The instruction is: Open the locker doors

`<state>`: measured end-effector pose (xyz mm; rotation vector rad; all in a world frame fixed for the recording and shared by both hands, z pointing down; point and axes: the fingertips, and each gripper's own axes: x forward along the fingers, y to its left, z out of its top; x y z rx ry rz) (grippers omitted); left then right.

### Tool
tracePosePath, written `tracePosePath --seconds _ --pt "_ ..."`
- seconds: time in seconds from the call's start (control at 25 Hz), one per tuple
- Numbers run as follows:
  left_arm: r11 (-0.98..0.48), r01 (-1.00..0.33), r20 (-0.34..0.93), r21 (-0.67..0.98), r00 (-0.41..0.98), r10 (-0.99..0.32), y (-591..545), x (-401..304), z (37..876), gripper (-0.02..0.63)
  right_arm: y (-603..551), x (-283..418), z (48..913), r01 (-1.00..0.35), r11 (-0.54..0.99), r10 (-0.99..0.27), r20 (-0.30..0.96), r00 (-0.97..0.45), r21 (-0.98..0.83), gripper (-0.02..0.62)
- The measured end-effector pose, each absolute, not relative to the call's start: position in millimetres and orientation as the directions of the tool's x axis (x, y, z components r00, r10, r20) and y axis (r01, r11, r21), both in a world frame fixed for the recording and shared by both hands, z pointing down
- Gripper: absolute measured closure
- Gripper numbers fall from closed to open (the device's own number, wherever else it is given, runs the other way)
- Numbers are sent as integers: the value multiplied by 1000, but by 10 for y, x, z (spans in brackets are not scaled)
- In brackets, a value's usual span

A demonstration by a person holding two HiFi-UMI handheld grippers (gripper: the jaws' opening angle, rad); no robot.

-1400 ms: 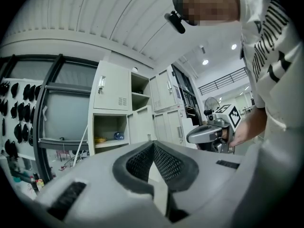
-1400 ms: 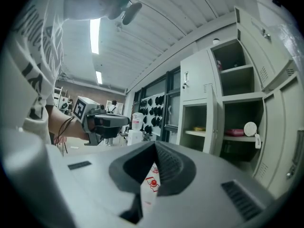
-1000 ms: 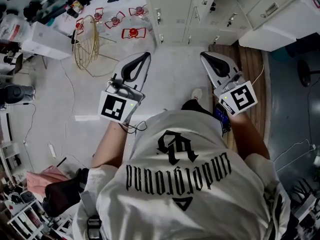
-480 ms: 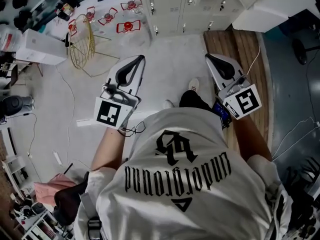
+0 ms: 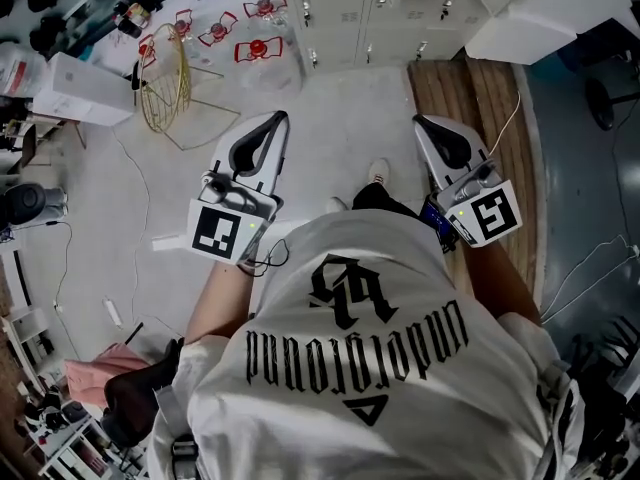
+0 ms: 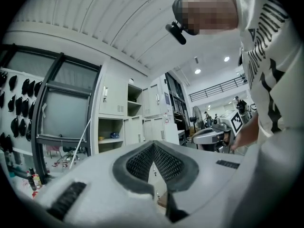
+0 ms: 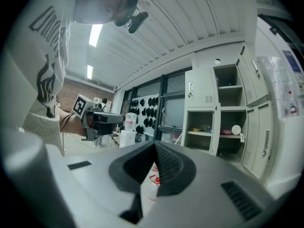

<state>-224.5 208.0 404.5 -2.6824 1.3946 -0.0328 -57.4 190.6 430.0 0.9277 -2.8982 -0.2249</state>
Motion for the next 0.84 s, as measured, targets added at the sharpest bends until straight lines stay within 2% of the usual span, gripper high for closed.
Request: tracePosePath --seconds 0.84 --pt "-583 -805 -30 -113 589 -807 2035 -2165 4064 600 1852 -605 4321 -562 813 -574 43 -818 149 591"
